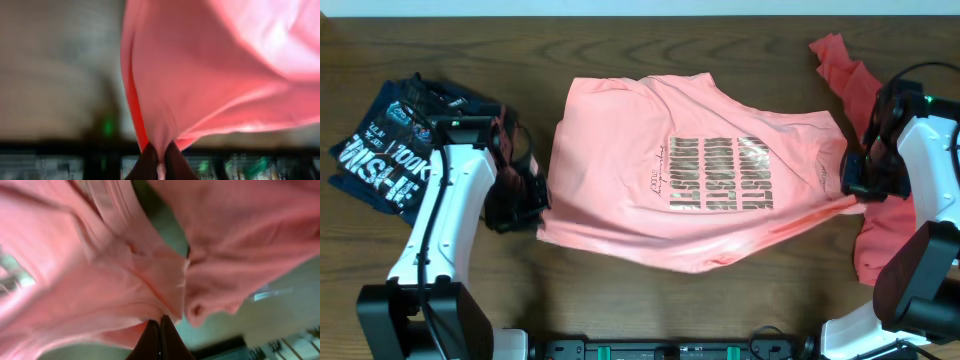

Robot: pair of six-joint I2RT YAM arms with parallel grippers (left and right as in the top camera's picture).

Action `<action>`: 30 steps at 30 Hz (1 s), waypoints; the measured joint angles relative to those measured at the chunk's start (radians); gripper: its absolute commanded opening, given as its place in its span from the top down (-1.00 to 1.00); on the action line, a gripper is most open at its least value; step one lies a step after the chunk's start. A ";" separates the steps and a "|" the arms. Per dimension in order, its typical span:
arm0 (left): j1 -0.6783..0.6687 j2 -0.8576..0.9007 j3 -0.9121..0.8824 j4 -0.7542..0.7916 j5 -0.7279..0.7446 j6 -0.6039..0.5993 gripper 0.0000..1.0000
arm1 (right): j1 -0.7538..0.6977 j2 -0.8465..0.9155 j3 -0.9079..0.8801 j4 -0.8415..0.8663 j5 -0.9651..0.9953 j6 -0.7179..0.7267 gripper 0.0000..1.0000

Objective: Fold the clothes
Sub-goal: 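Lay the shirt flat and release both grippers at its sides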

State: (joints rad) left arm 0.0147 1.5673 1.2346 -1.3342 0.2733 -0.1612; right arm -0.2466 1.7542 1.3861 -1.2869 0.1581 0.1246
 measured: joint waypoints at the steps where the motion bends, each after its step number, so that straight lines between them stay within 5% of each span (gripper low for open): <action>1: 0.011 0.000 -0.001 0.053 -0.004 -0.003 0.88 | -0.001 0.000 0.000 0.031 0.000 0.000 0.98; 10: 0.076 0.000 -0.002 0.564 0.028 -0.055 0.88 | -0.008 0.000 -0.002 0.302 -0.045 0.000 0.98; 23: -0.005 0.177 -0.002 0.713 0.061 -0.071 0.88 | -0.007 0.093 -0.003 0.407 -0.079 0.000 0.96; 25: -0.005 0.190 -0.002 0.750 0.061 -0.072 0.87 | -0.007 0.117 -0.006 0.431 -0.080 0.001 0.75; 26: -0.005 0.193 -0.002 0.775 0.062 -0.072 0.86 | -0.008 0.125 -0.007 0.446 -0.084 0.003 0.47; 30: -0.005 0.192 0.000 0.870 0.063 -0.071 -0.12 | -0.007 0.136 -0.009 0.505 -0.114 -0.005 0.08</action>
State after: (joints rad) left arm 0.0101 1.7596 1.2343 -0.4644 0.3359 -0.2325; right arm -0.2539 1.8900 1.3769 -0.7822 0.0441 0.1200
